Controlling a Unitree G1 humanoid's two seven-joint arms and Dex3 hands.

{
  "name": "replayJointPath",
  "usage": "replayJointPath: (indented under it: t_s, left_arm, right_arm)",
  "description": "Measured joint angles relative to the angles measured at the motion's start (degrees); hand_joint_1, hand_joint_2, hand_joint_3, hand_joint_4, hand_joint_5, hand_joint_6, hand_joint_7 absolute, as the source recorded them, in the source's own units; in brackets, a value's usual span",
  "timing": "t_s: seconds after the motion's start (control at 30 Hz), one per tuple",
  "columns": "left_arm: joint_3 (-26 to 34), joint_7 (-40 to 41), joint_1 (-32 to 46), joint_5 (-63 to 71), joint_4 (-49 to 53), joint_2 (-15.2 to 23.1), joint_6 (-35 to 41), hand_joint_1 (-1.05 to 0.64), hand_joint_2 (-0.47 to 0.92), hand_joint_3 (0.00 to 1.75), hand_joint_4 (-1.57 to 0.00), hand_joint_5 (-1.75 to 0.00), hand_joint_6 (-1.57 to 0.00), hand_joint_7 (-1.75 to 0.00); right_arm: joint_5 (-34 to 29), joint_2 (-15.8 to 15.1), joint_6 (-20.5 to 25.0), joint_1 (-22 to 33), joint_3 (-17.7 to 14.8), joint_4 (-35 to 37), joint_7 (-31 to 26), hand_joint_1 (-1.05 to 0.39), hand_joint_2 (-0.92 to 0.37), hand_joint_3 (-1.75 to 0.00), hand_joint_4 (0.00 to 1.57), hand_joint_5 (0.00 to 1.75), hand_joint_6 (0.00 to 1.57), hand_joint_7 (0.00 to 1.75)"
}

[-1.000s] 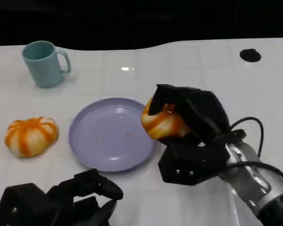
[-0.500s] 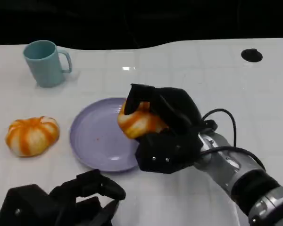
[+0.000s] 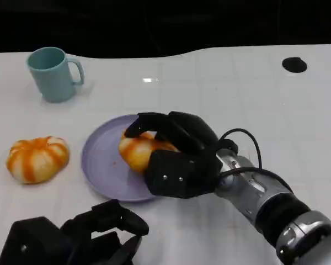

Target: Grasp the bread from the table and place it into the plate.

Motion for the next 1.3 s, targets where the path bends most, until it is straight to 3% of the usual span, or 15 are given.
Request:
replayJointPath:
  t_s: [0.2, 0.67, 0.77, 0.9, 1.03, 1.3]
  left_arm:
    - [0.0, 0.0, 0.0, -0.1, 0.0, 0.0, 0.0, -0.25, 0.77, 0.73, -0.68, -1.75, -0.62, -1.31]
    - [0.0, 0.0, 0.0, -0.1, 0.2, -0.3, 0.0, -0.26, 0.76, 0.74, -0.65, -1.75, -0.62, -1.32]
    - [0.0, 0.0, 0.0, -0.1, 0.2, -0.3, 0.0, -0.25, 0.76, 0.75, -0.65, -1.75, -0.62, -1.32]
    - [0.1, 0.0, -0.1, -0.1, 0.2, -0.3, 0.0, -0.25, 0.76, 0.75, -0.65, -1.75, -0.62, -1.32]
    - [0.3, 0.0, -0.1, -0.1, 0.4, -0.3, 0.0, -0.25, 0.76, 0.75, -0.64, -1.75, -0.62, -1.31]
    - [0.9, 0.0, -0.3, -0.2, 0.6, -0.2, 0.0, -0.24, 0.76, 0.75, -0.65, -1.75, -0.62, -1.31]
  right_arm:
    - [-0.8, -1.0, 3.5, 0.0, 1.5, -2.8, 3.9, -0.7, -0.92, -0.36, 0.0, 0.08, 0.16, 0.0]
    - [-0.8, -3.0, 5.2, 1.2, 2.8, -10.1, 6.0, -0.75, -0.92, -0.36, 0.03, 0.12, 0.17, 0.01]
    - [-0.9, -4.6, 4.9, 2.5, 2.8, -13.5, 6.1, -0.73, -0.92, -0.34, 0.06, 0.16, 0.2, 0.02]
    - [-0.8, -7.7, 3.3, 6.3, 2.8, -19.5, 6.1, -0.7, -0.92, -0.29, 0.0, 0.38, 0.23, 0.02]
    - [-0.5, -10.9, 2.7, 10.4, 2.4, -26.2, 7.3, -0.68, -0.92, -0.25, 0.0, 0.47, 0.25, 0.03]
    - [2.7, -17.0, 0.0, 19.7, -1.0, -40.4, 10.4, -0.63, -0.92, -0.15, 0.0, 0.66, 0.29, 0.05]
